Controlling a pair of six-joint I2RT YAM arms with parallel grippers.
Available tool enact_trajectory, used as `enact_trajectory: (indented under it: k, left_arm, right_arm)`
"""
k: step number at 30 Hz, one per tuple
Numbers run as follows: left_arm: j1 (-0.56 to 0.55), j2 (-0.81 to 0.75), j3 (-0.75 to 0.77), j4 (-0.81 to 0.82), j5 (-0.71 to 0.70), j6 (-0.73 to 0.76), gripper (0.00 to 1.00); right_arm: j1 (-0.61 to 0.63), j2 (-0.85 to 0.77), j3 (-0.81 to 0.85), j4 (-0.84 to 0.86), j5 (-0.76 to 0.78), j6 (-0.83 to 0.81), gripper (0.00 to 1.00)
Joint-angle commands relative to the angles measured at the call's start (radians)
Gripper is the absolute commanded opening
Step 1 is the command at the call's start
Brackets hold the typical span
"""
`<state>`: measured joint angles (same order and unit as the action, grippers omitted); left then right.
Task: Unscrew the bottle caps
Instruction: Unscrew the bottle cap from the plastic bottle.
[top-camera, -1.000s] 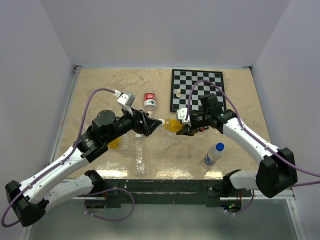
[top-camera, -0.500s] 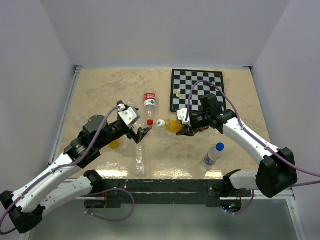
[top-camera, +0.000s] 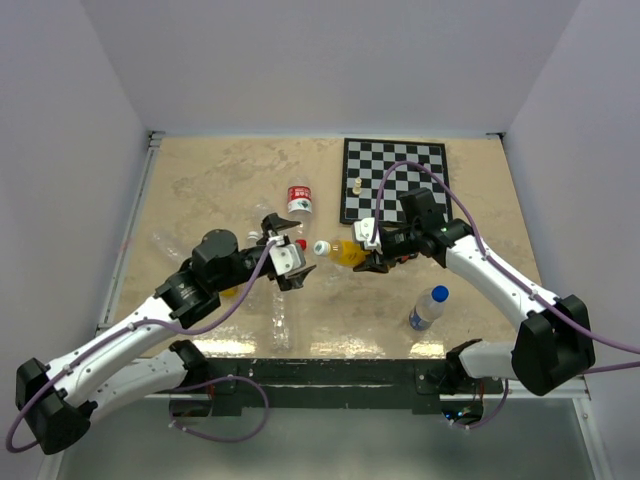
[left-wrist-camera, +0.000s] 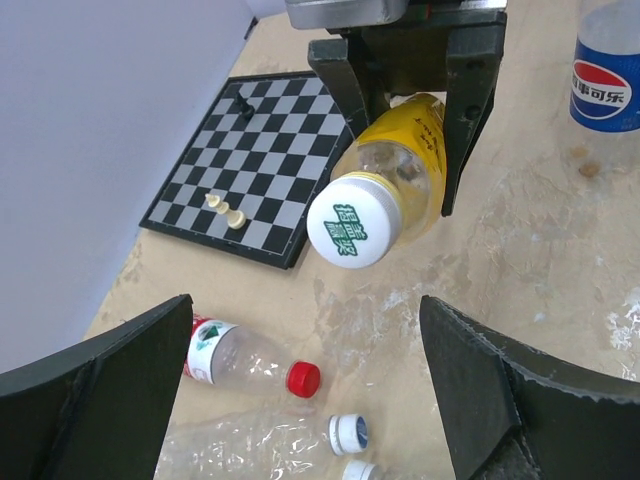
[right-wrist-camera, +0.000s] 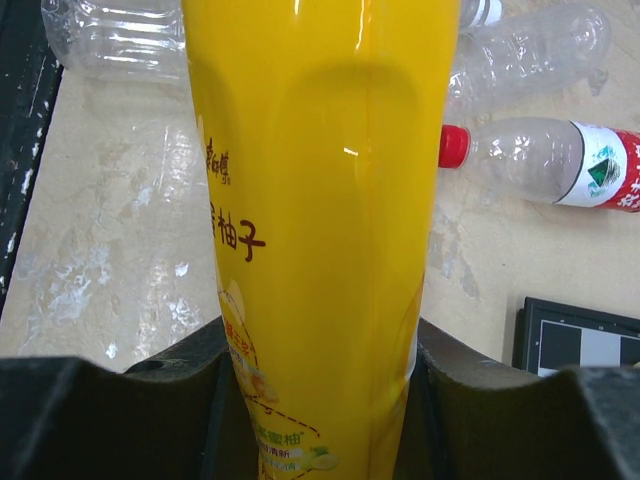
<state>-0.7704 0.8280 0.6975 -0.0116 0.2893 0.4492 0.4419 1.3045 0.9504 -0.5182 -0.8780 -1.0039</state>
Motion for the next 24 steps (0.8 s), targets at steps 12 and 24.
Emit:
enact_trajectory:
  k: [12,24]
  left_arm:
    - [0.002,0.077,0.069,0.114,0.208,0.006,0.81]
    - [0.003,0.126,0.114,0.068,0.255,-0.001,0.53]
  right_arm:
    - [-0.002,0.007,0.03,-0.011,-0.024,-0.022,0.0]
    - [-0.002,0.007,0.03,-0.011,-0.024,-0.024,0.0]
